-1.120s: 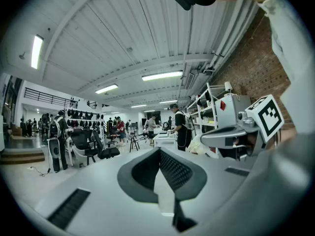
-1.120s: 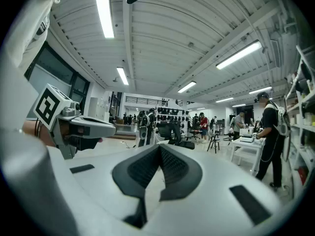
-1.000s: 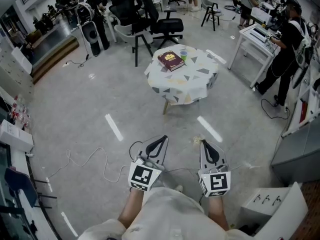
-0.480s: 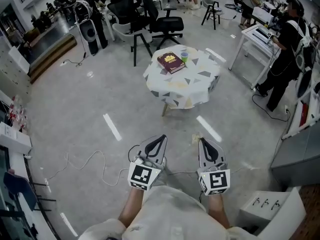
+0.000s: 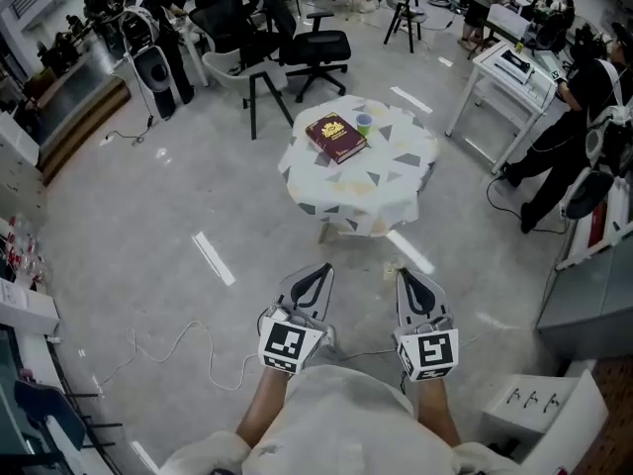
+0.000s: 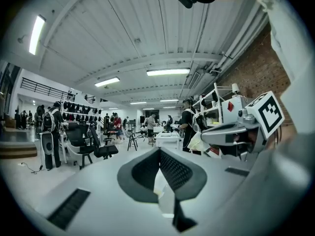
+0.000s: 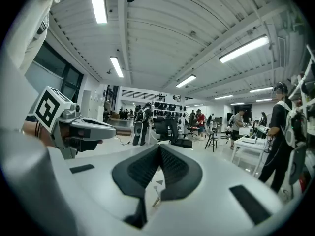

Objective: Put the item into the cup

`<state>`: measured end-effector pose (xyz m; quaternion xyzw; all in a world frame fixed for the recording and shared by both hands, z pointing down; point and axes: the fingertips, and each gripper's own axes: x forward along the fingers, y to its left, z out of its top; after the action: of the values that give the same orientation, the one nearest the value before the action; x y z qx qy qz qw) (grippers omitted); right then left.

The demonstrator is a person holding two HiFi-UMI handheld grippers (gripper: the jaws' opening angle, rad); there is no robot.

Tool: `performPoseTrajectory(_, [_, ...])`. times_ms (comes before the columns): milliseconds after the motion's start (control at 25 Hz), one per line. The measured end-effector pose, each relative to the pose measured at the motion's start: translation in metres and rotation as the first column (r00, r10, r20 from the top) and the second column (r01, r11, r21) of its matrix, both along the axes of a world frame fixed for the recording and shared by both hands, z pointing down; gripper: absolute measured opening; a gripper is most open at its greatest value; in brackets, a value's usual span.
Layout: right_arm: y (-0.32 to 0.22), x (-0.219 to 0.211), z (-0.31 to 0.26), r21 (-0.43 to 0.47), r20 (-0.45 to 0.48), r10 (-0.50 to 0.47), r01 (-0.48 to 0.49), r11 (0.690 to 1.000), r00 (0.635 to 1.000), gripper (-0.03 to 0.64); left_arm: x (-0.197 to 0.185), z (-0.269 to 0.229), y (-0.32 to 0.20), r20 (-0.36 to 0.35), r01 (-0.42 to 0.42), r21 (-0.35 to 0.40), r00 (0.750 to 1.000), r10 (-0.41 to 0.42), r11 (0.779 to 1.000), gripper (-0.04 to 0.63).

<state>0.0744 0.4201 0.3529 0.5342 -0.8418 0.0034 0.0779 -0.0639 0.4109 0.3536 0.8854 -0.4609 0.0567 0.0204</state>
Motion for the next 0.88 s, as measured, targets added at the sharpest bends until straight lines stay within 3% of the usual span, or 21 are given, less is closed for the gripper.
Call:
performPoseTrajectory(440, [-0.068, -0.045, 0.004, -0.024, -0.029, 0.067, -0.067, 0.997, 0.997, 0.005, -0.041, 0.005, -0.079, -0.021, -0.069, -0.006, 0.997, 0.069, 0.998, 0.012])
performPoseTrajectory(880, [-0.112, -0.061, 0.013, -0.059, -0.056, 0.049, -0.052, 0.997, 0.997, 0.005, -0.060, 0.012, -0.119, -0.054, -0.039, -0.025, 0.998, 0.037, 0.999, 0.012])
